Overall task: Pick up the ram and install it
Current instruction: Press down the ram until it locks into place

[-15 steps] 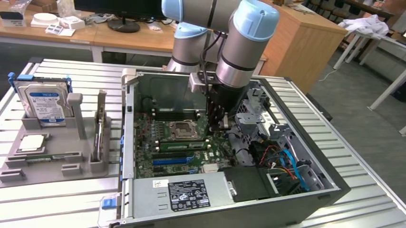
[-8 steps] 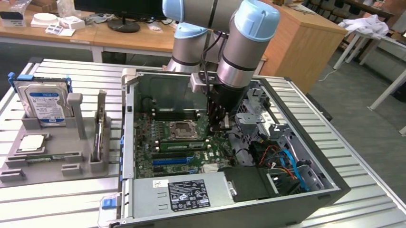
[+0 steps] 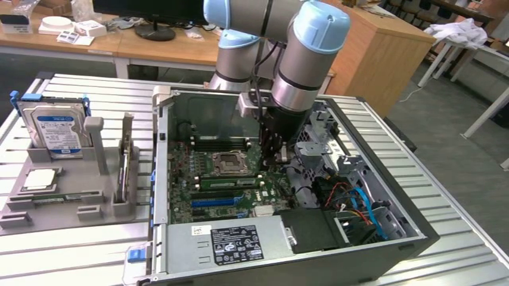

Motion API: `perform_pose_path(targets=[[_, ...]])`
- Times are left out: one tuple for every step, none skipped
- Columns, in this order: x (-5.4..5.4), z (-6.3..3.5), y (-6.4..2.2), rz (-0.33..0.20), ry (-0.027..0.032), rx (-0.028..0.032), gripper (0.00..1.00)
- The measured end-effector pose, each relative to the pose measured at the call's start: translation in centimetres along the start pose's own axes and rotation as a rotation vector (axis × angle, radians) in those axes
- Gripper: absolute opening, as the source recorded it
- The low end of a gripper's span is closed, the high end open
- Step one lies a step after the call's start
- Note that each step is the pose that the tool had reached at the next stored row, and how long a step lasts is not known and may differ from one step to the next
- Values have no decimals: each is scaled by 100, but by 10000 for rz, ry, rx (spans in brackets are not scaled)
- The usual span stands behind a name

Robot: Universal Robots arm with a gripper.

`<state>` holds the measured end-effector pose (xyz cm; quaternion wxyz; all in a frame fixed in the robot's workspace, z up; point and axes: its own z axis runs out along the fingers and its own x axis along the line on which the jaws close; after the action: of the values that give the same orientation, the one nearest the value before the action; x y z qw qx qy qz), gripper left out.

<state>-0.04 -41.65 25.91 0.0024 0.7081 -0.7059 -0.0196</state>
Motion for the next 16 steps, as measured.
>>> perform_pose_path(targets=[[1,13,0,0,1,0,11],[1,20,-1,0,0,0,11],[1,28,-1,0,0,0,11],[1,36,-1,0,0,0,11],[1,44,-1,0,1,0,11],[1,52,-2,0,0,0,11],[2,60,-2,0,1,0,11],[2,69,-2,0,1,0,11],[2,77,-2,-1,1,0,11],[2,84,-3,0,0,0,11],[2,87,-3,0,1,0,11],[2,87,-3,0,1,0,11],[2,87,-3,0,2,0,11],[2,87,-3,0,1,-1,11],[1,88,-3,0,0,0,11],[-7,89,-3,0,-1,1,11]])
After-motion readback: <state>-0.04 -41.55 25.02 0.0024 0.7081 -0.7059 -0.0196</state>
